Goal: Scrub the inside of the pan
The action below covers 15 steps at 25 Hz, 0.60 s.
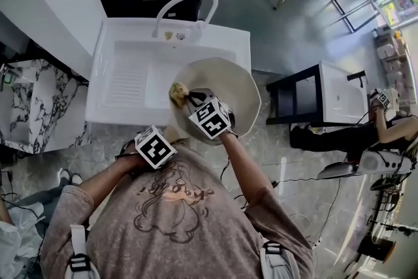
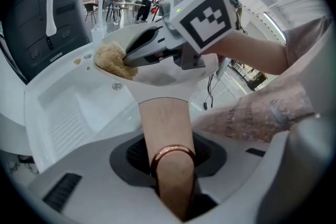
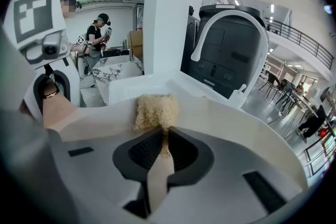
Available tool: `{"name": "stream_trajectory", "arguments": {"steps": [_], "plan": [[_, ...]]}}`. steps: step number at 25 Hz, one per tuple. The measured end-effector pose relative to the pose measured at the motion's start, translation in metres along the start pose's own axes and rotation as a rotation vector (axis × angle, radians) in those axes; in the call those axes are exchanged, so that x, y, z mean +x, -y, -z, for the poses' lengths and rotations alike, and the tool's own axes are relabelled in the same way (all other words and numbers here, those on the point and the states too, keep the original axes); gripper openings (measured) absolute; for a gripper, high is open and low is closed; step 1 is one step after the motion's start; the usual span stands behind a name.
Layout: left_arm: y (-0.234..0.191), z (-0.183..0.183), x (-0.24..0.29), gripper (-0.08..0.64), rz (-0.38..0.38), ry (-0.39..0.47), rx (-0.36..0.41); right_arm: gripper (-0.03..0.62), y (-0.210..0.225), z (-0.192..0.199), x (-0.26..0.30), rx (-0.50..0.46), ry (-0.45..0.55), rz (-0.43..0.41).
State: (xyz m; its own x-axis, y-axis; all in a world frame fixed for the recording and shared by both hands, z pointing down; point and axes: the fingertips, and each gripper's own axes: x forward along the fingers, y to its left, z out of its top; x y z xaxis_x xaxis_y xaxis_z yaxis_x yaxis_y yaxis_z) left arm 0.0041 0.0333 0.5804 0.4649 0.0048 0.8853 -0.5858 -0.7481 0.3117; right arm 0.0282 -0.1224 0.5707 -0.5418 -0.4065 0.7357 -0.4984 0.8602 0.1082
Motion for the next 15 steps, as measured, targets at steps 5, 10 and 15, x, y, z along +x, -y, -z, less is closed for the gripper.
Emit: {"name": "stream_trajectory", "arguments": {"steps": [5,10,15], "plan": [[0.001,0.002,0.001,0.152,-0.016,0.003,-0.016,0.048,0.010,-0.012,0.001,0.052,0.069,0.061],[-0.008,-0.002,-0.003,0.149,-0.028,0.038,-0.041,0.048,0.016,-0.028,0.006,0.071,0.101,0.139],[-0.011,0.000,-0.006,0.150,-0.023,0.035,-0.054,0.048,0.029,-0.031,0.016,0.061,0.078,0.127]]}}
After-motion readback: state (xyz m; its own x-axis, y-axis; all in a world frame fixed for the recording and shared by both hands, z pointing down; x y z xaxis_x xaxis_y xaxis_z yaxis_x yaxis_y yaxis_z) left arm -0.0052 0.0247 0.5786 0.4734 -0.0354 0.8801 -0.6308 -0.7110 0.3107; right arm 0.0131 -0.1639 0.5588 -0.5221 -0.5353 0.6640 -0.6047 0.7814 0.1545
